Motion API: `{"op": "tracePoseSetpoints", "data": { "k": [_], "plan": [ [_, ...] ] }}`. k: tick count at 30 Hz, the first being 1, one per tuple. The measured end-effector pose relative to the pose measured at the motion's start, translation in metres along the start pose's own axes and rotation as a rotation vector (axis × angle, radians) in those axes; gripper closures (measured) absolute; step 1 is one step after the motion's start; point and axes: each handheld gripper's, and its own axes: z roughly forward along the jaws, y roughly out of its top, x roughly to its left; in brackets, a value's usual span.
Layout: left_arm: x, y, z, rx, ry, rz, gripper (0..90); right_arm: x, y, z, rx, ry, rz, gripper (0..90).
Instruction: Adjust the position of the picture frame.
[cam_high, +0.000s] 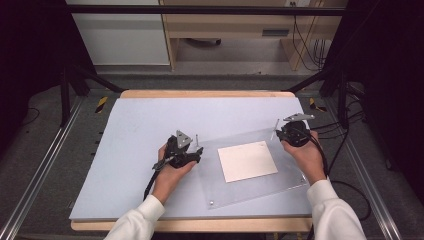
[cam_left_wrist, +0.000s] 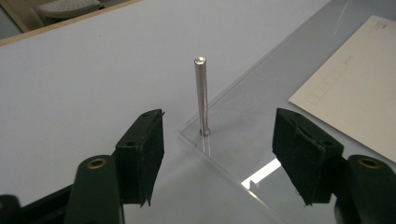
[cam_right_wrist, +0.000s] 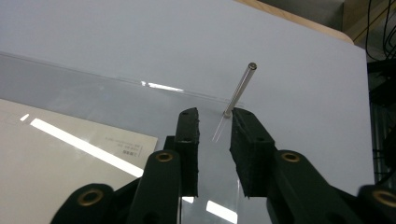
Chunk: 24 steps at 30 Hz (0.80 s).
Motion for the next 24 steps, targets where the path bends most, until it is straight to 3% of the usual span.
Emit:
{"op": "tracePoseSetpoints", "data": {
  "k": [9,20,24],
  "plan": [
    [-0.001,-0.001,0.008,0.012,0.016,-0.005,39.4,-0.005,0.009,0.002,0.036,-0.008,-0.040,83.3],
    [-0.003,-0.003,0.010,0.009,0.031,0.006,43.4,-0.011,0.000,0.022,0.005,0.022,0.028,77.9],
    [-0.002,-0.003,0.015,0.009,0.036,-0.007,43.8,-0.015,0.003,0.036,0.004,0.009,0.042,73.9]
  ]
}}
